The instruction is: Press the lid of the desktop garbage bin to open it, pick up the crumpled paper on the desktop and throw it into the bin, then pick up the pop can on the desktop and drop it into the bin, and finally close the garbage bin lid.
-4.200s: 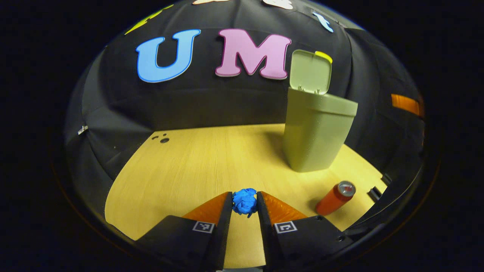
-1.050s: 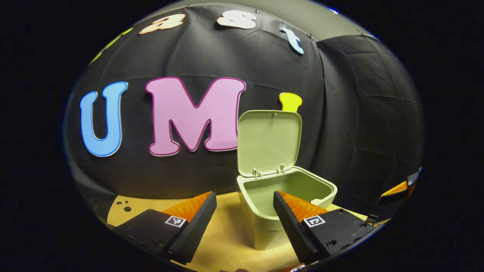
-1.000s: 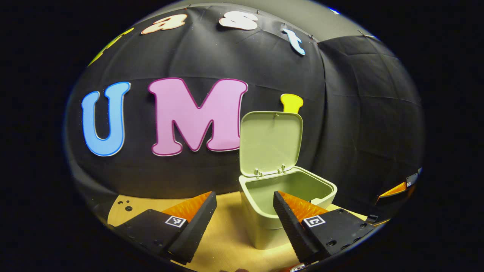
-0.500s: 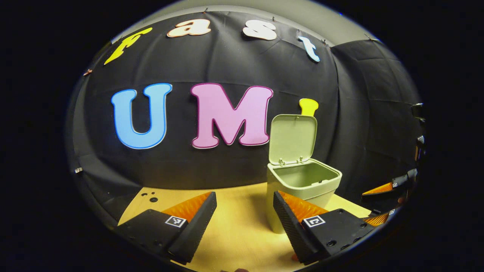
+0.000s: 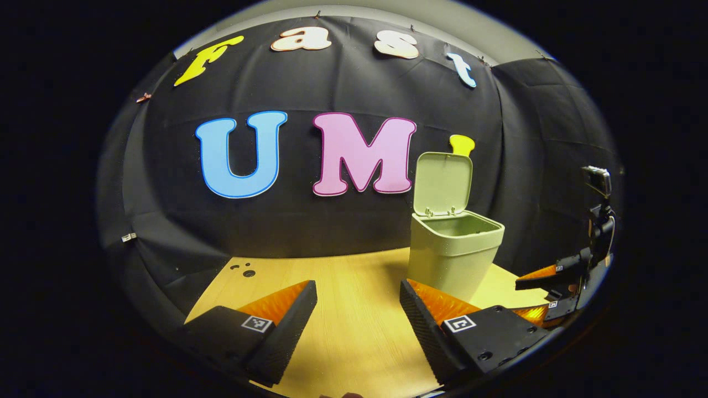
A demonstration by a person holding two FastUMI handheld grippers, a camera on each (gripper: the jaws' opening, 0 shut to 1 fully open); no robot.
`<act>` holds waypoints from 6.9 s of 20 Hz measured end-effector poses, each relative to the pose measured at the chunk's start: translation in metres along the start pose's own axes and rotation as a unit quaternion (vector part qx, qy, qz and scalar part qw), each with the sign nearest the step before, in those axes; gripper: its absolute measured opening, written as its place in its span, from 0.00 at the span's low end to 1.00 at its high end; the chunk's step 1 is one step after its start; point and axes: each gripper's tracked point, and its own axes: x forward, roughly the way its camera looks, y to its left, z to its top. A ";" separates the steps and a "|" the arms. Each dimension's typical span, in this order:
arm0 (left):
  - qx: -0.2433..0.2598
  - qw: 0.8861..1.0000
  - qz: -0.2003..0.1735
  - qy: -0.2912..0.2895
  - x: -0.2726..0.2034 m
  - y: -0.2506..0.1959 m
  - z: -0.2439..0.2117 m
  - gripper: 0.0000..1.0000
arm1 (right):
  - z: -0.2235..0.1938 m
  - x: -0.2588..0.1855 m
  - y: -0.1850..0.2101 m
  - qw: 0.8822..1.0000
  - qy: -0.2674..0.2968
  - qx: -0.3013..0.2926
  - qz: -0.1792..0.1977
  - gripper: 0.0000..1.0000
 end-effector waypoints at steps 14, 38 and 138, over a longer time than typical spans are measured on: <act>-0.015 1.000 0.004 0.011 -0.030 0.008 -0.025 0.97 | -0.080 0.037 0.016 0.996 0.087 -0.016 0.000 0.94; -0.030 0.999 0.005 0.026 -0.029 -0.001 -0.036 0.97 | -0.096 0.045 0.011 0.992 0.123 0.007 0.017 0.84; -0.051 0.997 0.044 0.032 0.034 -0.050 -0.012 0.95 | 0.340 0.097 -0.275 0.944 -0.282 0.050 -0.166 0.98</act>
